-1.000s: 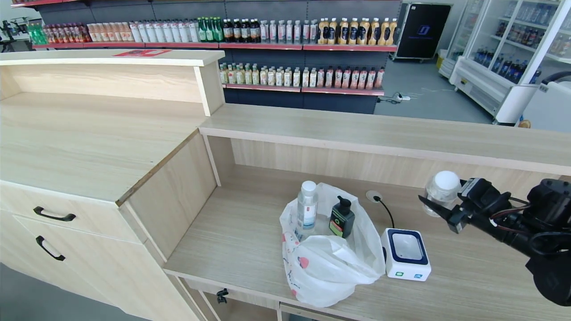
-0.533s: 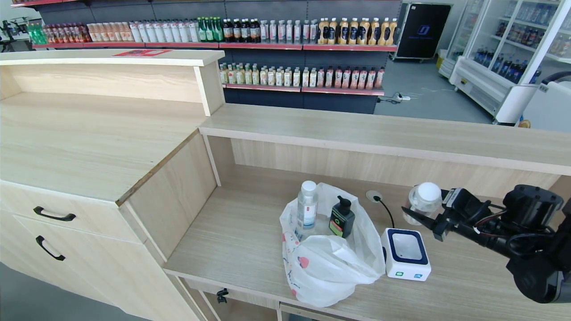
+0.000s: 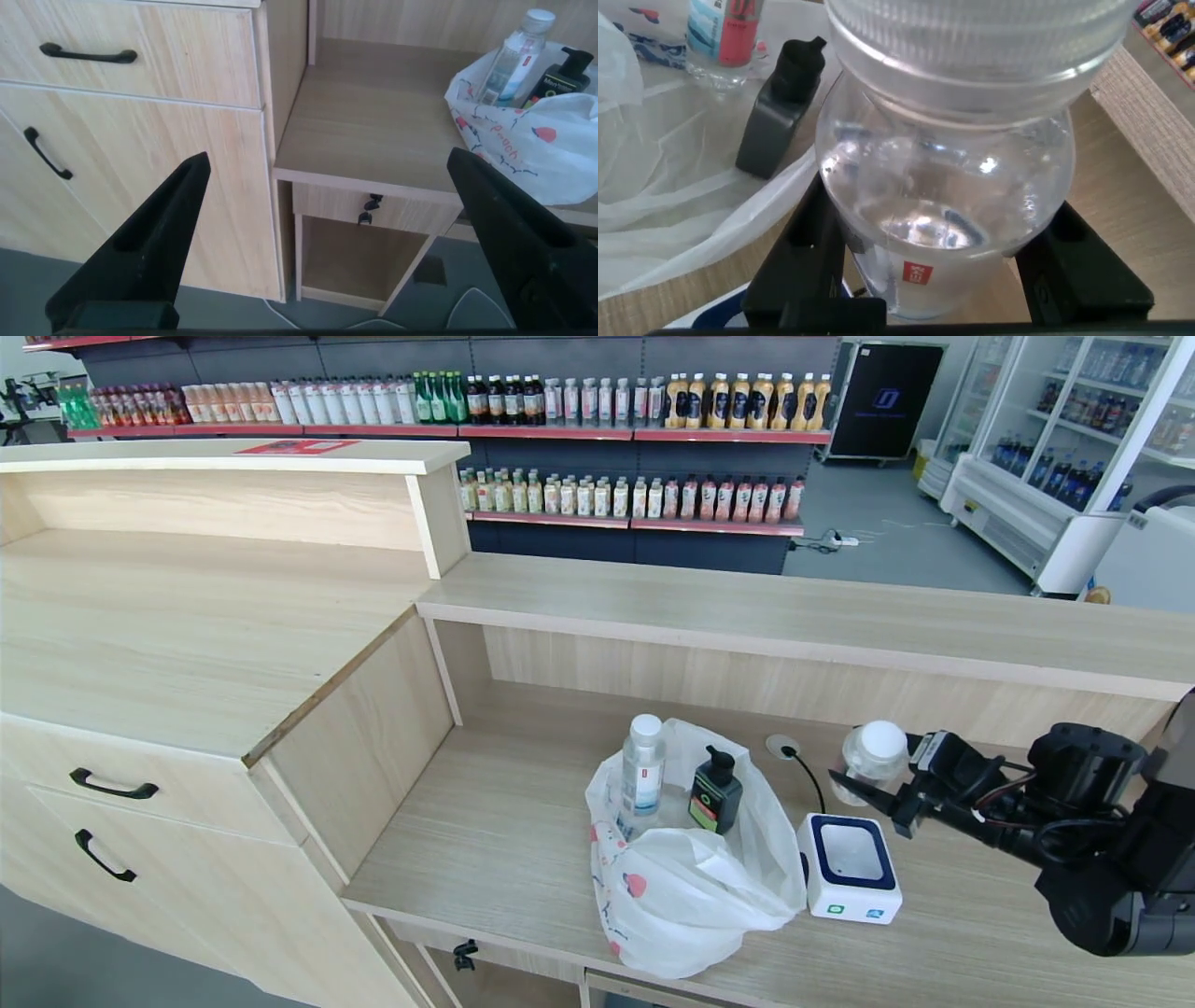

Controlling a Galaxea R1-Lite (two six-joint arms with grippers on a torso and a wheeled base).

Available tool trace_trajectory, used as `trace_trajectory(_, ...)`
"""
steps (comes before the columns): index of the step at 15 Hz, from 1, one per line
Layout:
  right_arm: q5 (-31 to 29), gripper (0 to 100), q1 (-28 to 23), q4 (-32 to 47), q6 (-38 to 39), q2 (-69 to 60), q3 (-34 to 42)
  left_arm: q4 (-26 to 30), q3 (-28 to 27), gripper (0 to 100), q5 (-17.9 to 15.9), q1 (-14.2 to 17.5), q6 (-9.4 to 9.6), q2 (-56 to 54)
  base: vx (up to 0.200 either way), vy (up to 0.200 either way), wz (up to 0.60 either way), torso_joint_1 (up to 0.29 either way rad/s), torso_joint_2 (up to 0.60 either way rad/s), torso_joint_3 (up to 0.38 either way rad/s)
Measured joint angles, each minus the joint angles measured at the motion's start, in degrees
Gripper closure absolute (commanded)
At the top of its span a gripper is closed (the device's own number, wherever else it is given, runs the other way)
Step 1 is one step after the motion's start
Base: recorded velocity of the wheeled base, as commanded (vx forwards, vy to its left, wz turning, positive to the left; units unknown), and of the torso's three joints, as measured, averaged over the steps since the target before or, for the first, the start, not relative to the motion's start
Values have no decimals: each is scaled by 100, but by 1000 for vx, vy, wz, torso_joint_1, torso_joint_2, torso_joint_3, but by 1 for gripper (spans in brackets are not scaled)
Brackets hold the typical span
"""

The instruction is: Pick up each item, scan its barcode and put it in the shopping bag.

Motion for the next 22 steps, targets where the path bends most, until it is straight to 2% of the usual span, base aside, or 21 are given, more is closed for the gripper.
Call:
trace_trajectory(10, 260, 100, 141, 0, -7, 360, -584, 0, 0, 0, -2, 0, -2, 0, 0, 0, 0, 0, 0, 0)
trace_trajectory(16, 561, 100, 199, 0, 13, 508, -745, 0, 0, 0, 0, 0, -2, 0, 0, 0, 0, 0, 0, 0)
trace_trajectory(22, 580, 100, 210, 0, 28, 574, -808, 0, 0, 0, -2, 0, 0, 0, 0, 0, 0, 0, 0, 0)
